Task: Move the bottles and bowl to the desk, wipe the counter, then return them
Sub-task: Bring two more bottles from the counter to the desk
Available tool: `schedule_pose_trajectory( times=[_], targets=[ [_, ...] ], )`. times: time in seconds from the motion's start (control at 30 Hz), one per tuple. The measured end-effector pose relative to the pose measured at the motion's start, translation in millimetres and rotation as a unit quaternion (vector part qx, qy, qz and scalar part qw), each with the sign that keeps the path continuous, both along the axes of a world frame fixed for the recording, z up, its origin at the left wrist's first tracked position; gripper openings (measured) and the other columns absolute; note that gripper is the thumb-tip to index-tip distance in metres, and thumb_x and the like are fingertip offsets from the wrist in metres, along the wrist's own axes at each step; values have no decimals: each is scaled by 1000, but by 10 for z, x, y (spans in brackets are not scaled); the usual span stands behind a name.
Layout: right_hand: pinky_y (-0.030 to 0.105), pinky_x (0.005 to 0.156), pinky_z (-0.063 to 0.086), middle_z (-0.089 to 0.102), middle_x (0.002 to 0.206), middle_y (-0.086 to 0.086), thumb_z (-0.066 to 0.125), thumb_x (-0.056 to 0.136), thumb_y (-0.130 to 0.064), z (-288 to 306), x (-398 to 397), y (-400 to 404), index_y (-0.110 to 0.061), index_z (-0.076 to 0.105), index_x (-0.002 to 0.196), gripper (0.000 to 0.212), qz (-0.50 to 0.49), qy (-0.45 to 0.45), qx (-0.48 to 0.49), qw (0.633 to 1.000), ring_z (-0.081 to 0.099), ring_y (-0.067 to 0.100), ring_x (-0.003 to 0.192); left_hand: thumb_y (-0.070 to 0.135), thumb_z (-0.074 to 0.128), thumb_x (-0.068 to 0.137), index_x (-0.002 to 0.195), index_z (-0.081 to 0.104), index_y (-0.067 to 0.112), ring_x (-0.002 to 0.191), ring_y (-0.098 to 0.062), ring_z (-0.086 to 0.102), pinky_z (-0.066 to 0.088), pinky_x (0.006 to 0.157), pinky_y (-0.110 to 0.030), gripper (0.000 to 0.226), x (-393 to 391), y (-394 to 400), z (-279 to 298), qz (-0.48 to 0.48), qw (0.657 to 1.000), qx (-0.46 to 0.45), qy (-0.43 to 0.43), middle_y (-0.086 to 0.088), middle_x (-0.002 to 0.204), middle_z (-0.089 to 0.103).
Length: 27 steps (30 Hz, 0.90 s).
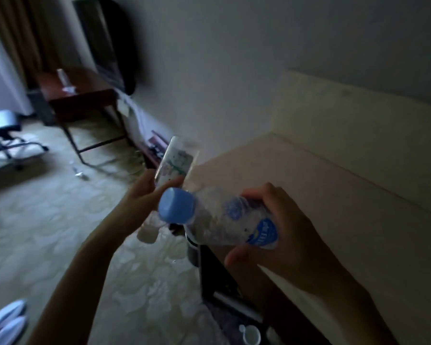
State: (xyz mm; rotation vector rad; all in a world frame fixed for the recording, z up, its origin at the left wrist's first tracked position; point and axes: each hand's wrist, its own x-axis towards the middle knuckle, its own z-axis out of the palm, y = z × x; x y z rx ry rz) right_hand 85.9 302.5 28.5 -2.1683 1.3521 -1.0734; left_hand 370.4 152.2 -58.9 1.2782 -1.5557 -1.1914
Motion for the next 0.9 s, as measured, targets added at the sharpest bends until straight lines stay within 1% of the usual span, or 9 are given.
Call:
schedule_pose_trajectory(
  times=[0.13, 0.27, 0.37, 0.5, 0.57, 0.67, 0.77, 0.83, 0.9],
  targets=[
    [35, 81, 56, 52, 110, -21, 72, 49, -77, -90, 986, -504, -53, 42, 109, 71, 75, -21, 45, 996, 59, 5, 101, 39, 70, 88, 122, 60, 22, 107, -34, 68, 57, 86, -55, 40, 1082, 139, -577, 88, 995, 48, 3, -8, 116, 70],
    [20, 79, 56, 61, 111, -17, 81, 55, -59, -330, 2130, -959, -47, 47, 110, 66, 163, -72, 113, 978, 63, 2, 100, 23, 64, 91, 112, 58, 5, 80, -19, 66, 53, 68, -33, 29, 1791, 428, -666, 194, 977, 86, 31, -10, 97, 68],
    [13, 75, 52, 64, 106, -18, 83, 57, -48, -782, 2976, -1284, -42, 50, 106, 60, 208, -113, 195, 952, 65, 0, 96, 18, 57, 95, 107, 56, 4, 72, -15, 63, 52, 61, -29, 19, 2406, 459, -950, 233, 960, 151, 30, -14, 92, 64],
    [22, 76, 56, 68, 103, -9, 82, 55, -62, -1683, 3665, -1753, -29, 55, 108, 68, 184, -96, 329, 921, 68, 5, 93, 59, 66, 74, 99, 58, 16, 83, -24, 71, 59, 65, -38, 50, 3014, 429, -1334, 309, 909, 274, 55, -10, 96, 71],
    [29, 80, 58, 67, 106, -7, 80, 49, -71, -2187, 3905, -2062, -28, 54, 107, 76, 167, -77, 388, 903, 68, 9, 95, 64, 67, 74, 99, 64, 17, 82, -24, 73, 62, 71, -41, 53, 3275, 349, -1585, 332, 887, 316, 53, -8, 93, 74],
    [27, 80, 56, 66, 106, -5, 79, 45, -74, -2839, 4171, -2507, -28, 53, 105, 80, 134, -60, 453, 879, 66, 12, 98, 61, 65, 80, 97, 66, 23, 85, -25, 74, 60, 76, -41, 42, 3516, 132, -1963, 343, 856, 376, 91, -6, 94, 75],
    [23, 77, 51, 65, 102, -5, 76, 37, -79, -3329, 4437, -2992, -29, 53, 101, 84, 79, -68, 488, 866, 64, 13, 95, 70, 71, 64, 96, 64, 26, 92, -26, 69, 52, 73, -31, 55, 3664, -239, -2220, 344, 831, 416, 139, -4, 92, 70],
    [22, 77, 51, 66, 104, -4, 78, 44, -73, -3587, 4665, -3408, -27, 54, 104, 79, 59, -67, 506, 858, 64, 12, 96, 73, 65, 49, 96, 61, 30, 95, -27, 68, 50, 74, -30, 64, 3815, -607, -2419, 351, 818, 426, 163, -3, 93, 66],
    [20, 75, 50, 65, 106, -2, 83, 61, -50, -3744, 4919, -3820, -20, 54, 109, 63, 46, -51, 528, 847, 64, 15, 98, 66, 66, 61, 99, 61, 28, 92, -27, 68, 49, 71, -30, 55, 4015, -972, -2543, 381, 793, 441, 181, -3, 94, 67]
  ],
)
